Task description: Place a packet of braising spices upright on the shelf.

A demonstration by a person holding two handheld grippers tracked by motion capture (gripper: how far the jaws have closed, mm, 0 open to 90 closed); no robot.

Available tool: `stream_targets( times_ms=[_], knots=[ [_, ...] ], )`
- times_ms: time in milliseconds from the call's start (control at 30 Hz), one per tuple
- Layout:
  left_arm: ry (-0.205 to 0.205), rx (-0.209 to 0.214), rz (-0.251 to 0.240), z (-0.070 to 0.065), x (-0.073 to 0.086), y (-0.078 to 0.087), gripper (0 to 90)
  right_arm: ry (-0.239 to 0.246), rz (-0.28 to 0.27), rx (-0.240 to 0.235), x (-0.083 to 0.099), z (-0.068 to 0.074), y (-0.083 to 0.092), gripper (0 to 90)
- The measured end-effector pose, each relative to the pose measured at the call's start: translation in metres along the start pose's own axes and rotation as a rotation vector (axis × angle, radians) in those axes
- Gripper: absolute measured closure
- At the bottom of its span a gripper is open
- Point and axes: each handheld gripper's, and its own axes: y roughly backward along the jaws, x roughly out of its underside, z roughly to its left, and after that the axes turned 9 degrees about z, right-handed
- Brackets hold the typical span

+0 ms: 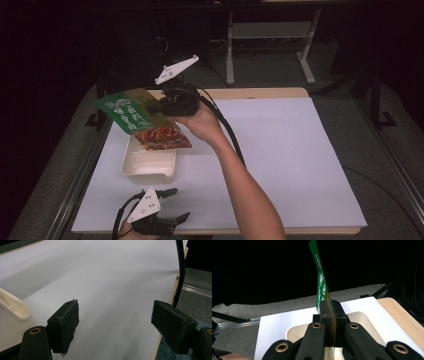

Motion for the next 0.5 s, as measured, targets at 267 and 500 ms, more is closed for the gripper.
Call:
stream_targets(
  times_ms=[267, 500],
  knots=[
    [-0.007, -0.001, -0.001, -0.001, 0.000, -0.001, 21.6, -0.007, -0.043, -0.038, 0.003, 0.008, -0.022, 89.8],
    [-0.007, -0.003, 0.005, 0.000, 0.000, -0.001, 21.6, -0.024, -0.064, -0.044, 0.013, 0.012, -0.039, 89.8]
  ],
)
